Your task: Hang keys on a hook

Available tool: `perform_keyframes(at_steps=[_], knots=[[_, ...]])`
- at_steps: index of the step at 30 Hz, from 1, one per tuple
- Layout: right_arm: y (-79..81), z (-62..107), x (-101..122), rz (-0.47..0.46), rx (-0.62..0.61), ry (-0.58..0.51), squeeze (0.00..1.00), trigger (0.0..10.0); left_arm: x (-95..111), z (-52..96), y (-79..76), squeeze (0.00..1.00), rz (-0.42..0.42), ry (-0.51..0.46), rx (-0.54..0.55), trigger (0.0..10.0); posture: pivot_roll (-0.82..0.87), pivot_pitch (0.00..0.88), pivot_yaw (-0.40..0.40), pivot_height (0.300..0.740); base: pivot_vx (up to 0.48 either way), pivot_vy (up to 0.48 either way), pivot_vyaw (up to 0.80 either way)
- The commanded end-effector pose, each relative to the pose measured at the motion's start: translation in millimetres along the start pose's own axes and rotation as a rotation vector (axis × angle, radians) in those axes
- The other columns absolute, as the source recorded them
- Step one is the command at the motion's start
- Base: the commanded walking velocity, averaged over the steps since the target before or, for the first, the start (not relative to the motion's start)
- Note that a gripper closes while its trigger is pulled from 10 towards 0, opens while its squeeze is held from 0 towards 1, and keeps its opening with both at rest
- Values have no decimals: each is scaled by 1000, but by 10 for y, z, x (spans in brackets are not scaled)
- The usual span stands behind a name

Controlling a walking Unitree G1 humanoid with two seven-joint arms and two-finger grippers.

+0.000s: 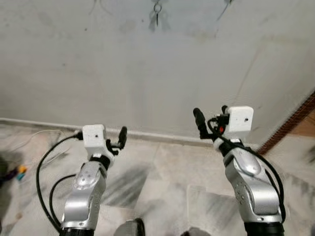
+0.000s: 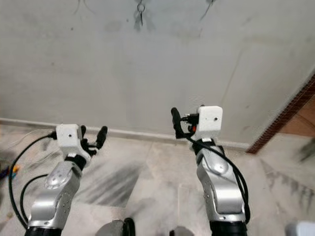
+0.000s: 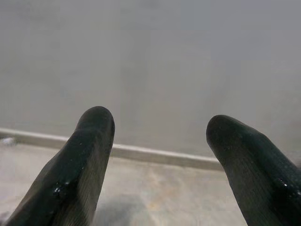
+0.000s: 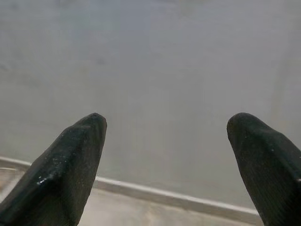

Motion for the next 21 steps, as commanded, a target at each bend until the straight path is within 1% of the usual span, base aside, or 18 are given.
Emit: perform_keyframes(at_steps=[1,4,17,21], knots=[[12,2,40,-13,-3,-17,0,10000,27,13,42,0,-12,-4,11,10000,-50,150,37,740,-281,0,0],[10,7,38,-12,-4,-16,0,10000,23,17,42,0,-12,-4,12,10000,-53,153,36,740,-264,0,0],[-8,12,38,-5,-7,-14,0,10000,29,5,29,0,-2,-12,8,10000,-59,155,33,740,0,0,0],[-14,11,40,-2,-9,-12,0,10000,27,6,25,0,2,-11,6,10000,-60,160,34,740,0,437,0]])
Point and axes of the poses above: a point about 5 cm out from each wrist's last joint towards the gripper, its own z axis pointing back from the gripper into the wrist, its own x axis along the axis of the wrist's last joint, y = z × x, the point moved 1 cm from there along -z, pointing out of the wrist towards the gripper, and after that the axes turned 11 degrees about z, right-handed, at the moved point
